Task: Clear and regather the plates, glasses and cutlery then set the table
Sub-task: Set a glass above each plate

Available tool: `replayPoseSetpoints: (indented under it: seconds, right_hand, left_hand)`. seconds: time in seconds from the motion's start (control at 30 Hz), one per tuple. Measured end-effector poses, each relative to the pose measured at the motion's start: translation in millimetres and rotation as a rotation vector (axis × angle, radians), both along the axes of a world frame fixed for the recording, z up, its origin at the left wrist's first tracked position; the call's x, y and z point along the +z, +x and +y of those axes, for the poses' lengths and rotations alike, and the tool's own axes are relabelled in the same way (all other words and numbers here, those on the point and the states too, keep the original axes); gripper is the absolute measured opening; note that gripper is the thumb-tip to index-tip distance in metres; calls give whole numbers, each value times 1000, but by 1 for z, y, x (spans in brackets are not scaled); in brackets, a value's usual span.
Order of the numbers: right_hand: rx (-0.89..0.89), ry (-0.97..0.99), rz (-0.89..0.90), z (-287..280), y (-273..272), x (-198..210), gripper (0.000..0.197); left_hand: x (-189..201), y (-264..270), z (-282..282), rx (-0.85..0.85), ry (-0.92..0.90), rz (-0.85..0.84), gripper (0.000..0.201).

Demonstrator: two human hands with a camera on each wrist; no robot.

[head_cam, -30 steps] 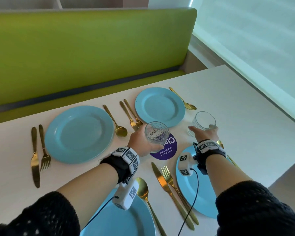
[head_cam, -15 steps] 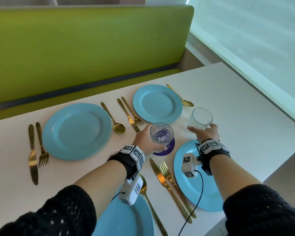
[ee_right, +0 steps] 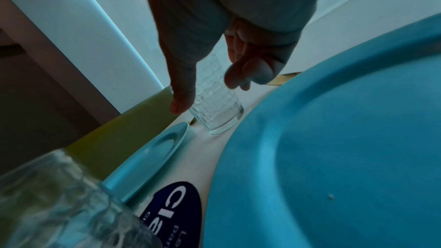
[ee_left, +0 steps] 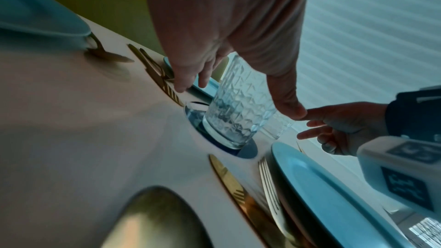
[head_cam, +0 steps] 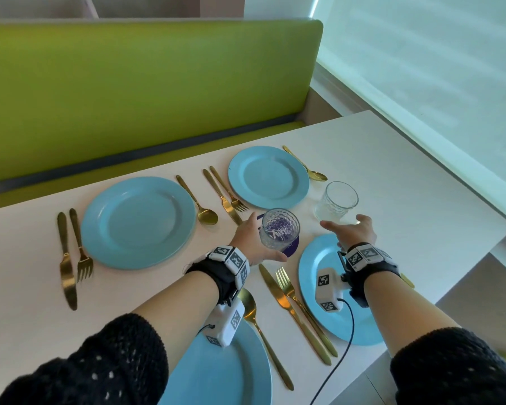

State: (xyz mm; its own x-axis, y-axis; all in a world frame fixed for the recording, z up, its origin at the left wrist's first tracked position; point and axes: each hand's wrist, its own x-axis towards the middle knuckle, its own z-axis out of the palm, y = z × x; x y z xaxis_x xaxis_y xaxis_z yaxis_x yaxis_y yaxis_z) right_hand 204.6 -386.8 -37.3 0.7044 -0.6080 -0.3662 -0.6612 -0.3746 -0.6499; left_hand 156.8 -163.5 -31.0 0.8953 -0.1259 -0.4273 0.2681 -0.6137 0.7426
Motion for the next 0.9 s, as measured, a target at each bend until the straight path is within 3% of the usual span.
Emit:
replayPoseSetpoints:
  seconds: [0.17,0.37,0.47,0.6,0.9]
  right_hand:
    - [-15,-62,-6,15,-30,15,98]
    - [-21,-52,-92,72,-90,41,66]
    - [14,-45,-109,114,-130,48,62]
    - [134,-75,-71,186,-190,54,37]
    - [520,14,57,344,-285,37,32]
  left_hand:
    - [17,-32,30,51,29,-59,121]
    - [43,-96,94,6,104,-149,111]
    - [54,-135,133,86,37,-237,96]
    - [60,-189,190,252,-95,-285,77]
    - [73,-281,315,564,12,-511,53]
